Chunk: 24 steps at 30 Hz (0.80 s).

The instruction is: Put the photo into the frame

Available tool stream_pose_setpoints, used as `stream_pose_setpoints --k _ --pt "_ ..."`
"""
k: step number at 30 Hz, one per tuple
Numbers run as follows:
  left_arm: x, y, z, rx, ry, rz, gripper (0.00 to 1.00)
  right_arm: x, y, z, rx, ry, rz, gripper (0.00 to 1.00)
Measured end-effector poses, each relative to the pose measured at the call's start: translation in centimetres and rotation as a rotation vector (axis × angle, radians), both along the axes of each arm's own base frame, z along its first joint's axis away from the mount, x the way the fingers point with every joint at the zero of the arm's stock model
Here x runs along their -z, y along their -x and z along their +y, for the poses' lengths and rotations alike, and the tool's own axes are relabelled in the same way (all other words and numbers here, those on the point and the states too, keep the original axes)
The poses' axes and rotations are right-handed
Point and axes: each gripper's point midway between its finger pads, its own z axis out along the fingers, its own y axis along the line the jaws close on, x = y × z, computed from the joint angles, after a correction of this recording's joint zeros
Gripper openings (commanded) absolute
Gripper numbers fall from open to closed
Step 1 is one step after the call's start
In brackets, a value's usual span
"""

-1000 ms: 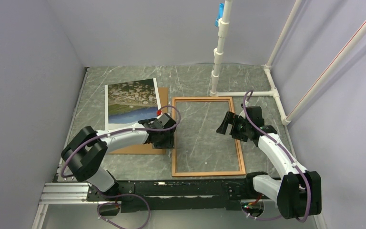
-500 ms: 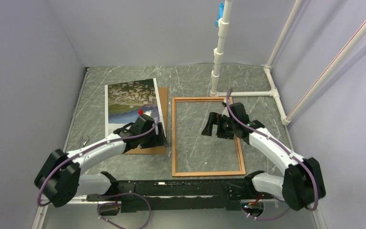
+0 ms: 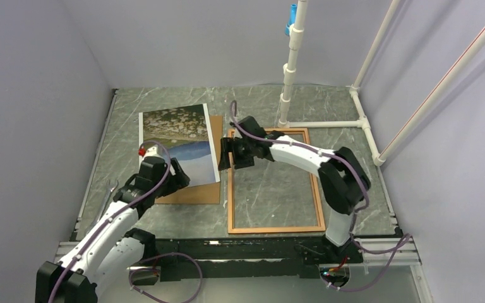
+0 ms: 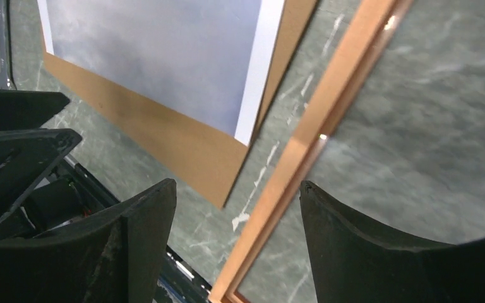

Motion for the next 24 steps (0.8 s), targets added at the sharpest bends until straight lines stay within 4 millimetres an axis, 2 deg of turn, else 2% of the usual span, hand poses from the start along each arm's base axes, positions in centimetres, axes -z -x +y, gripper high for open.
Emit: stream_pose_setpoints --k 5,9,16,22,24 --pt "0.3 -0.4 3.2 -0.084 -0.137 0.061 0.78 2.1 -0.3 3.2 -0.05 0.004 0.053 0.68" --pt "0.7 -1.2 4.3 -0.104 -0.2 0.111 0.77 3.2 -0.9 5.1 -0.073 -0.01 0.081 0.66" --pt "3.0 -1.9 5.1 -0.093 -0.255 0.216 0.75 5.7 -0.4 5.6 -0.076 0.01 0.138 0.63" --pt "4.5 -2.2 4.6 -0.045 -0.267 0.295 0.73 6.8 0.1 5.8 -0.074 0.024 0.163 0.47" --pt "4.7 -2.3 4.2 -0.028 -0.257 0.303 0.72 7.0 0.2 5.9 -0.073 0.029 0.165 0.32"
